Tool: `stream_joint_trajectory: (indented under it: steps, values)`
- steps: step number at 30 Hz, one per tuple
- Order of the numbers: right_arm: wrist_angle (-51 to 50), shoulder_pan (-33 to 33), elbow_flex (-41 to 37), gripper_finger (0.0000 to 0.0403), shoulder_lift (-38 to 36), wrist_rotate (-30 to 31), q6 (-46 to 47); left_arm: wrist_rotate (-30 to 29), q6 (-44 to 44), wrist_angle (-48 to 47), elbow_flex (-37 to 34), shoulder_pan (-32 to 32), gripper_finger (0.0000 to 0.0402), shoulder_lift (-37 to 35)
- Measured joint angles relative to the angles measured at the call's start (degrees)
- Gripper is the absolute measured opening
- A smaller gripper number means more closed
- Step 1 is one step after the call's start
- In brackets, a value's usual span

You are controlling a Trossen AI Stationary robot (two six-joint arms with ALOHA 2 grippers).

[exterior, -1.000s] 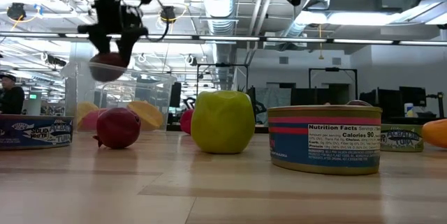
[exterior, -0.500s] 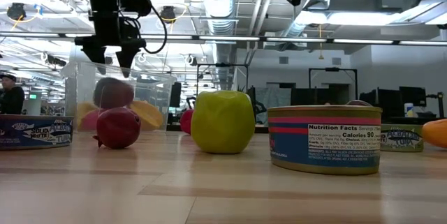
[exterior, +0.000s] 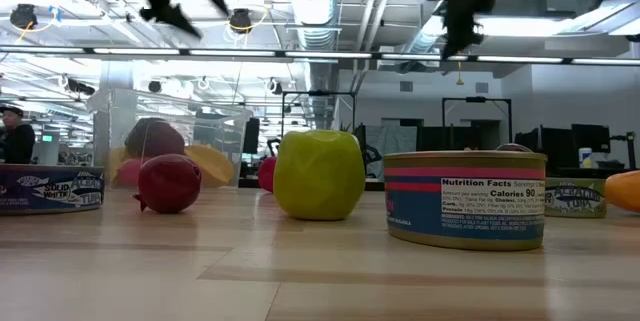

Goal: Pick & Place Food Item
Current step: Put the red apple into the transparent bin

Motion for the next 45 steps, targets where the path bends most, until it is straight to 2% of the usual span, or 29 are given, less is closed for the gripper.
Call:
stream_joint_trajectory:
  steps: [5, 11, 15, 27, 33, 45]
  values:
    - [1.45, 4.48, -9.78, 0.0352, 0.09, 0.3, -10.34, 0.73, -0.51, 7.89, 0.0, -3.79, 0.0375, -4.56]
    - [9.13, 9.73, -18.85, 0.0352, 0.09, 1.72, -17.27, 0.73, -0.51, 10.65, 0.0, -6.41, 0.0374, -6.6]
    - [13.31, 11.18, -22.95, 0.0352, 0.09, 4.41, -18.5, 0.72, -0.5, 11.32, 0.0, -7.43, 0.0374, -6.81]
    - [19.33, 9.83, -32.11, 0.0352, 0.09, 4.55, -17.59, 0.69, -0.5, 11.75, 0.0, -7.6, 0.0374, -6.66]
    - [21.29, 9.52, -32.55, 0.0346, 0.33, 5.67, -17.57, 0.66, -0.49, 11.72, 0.0, -7.6, 0.0374, -6.66]
    - [21.31, 9.96, -31.7, 0.0324, 12.26, 5.54, -13.06, 0.53, -0.49, 11.72, -0.02, -7.63, 0.0374, -6.66]
